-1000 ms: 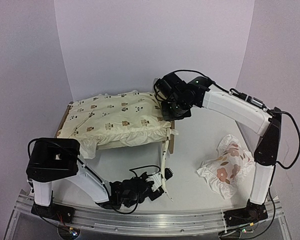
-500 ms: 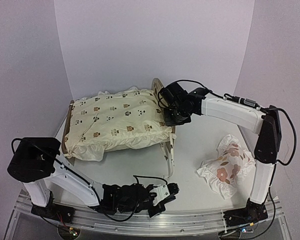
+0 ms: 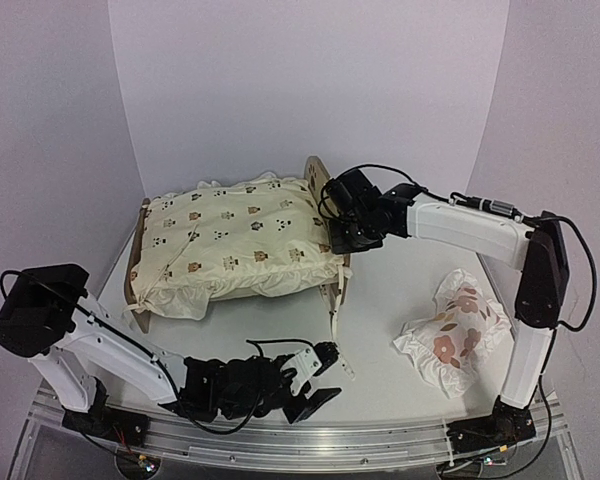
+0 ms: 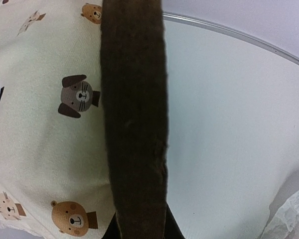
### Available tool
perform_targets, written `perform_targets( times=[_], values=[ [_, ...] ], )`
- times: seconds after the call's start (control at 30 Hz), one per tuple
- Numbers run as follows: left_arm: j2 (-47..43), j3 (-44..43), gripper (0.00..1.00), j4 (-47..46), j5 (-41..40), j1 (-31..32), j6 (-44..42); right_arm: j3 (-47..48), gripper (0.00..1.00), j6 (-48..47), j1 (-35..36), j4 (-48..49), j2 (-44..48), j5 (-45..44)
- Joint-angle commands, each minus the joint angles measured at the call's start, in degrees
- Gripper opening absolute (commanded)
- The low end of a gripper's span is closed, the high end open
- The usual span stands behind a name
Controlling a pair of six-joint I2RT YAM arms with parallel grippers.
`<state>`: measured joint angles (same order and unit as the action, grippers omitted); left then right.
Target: Set up the pet bed
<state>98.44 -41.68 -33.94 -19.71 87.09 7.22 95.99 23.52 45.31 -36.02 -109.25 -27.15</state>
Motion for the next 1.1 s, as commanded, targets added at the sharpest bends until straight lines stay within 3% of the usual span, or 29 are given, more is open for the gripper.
perform_targets(
  times=[0.0, 0.1, 0.27, 0.3, 0.47, 0.63, 0.8, 1.07],
  values=[
    [-2.3, -4.5, 0.85, 12.4, -16.6, -4.1, 13.8, -2.3, 0.0, 4.0, -2.5, -0.9, 1.5, -3.2],
    [-2.9, -5.1, 0.99, 15.7, -15.6, -8.3, 17.7, -2.9, 0.0, 3.6, -2.6, -0.5, 1.3, -2.9],
    [-1.6, -10.6, 0.94, 26.0, -6.5, -17.9, 28.5, -3.6, 0.0, 2.5, -2.5, -0.3, 0.9, -2.5],
    [-1.1, -11.4, 0.93, 26.2, -5.8, -18.5, 28.5, -3.7, 0.03, 2.2, -2.6, -0.3, 0.9, -2.4],
    [1.9, -15.2, 0.91, 27.8, -6.7, -19.0, 28.0, -4.3, 0.4, -0.4, -2.6, -0.3, 1.8, -1.5],
    [5.0, -17.6, 0.87, 28.4, -7.0, -19.4, 29.3, -7.1, 0.68, -1.8, -2.5, -0.3, 6.0, 2.7],
    [6.5, -18.7, 0.83, 28.8, -7.2, -19.5, 30.2, -17.2, 0.78, -0.8, -2.2, 1.6, 15.8, 7.1],
    [4.7, -16.7, 0.79, 29.4, -7.1, -20.1, 31.1, -35.7, 0.82, 3.2, 2.4, 7.6, 28.1, 16.5]
  ],
)
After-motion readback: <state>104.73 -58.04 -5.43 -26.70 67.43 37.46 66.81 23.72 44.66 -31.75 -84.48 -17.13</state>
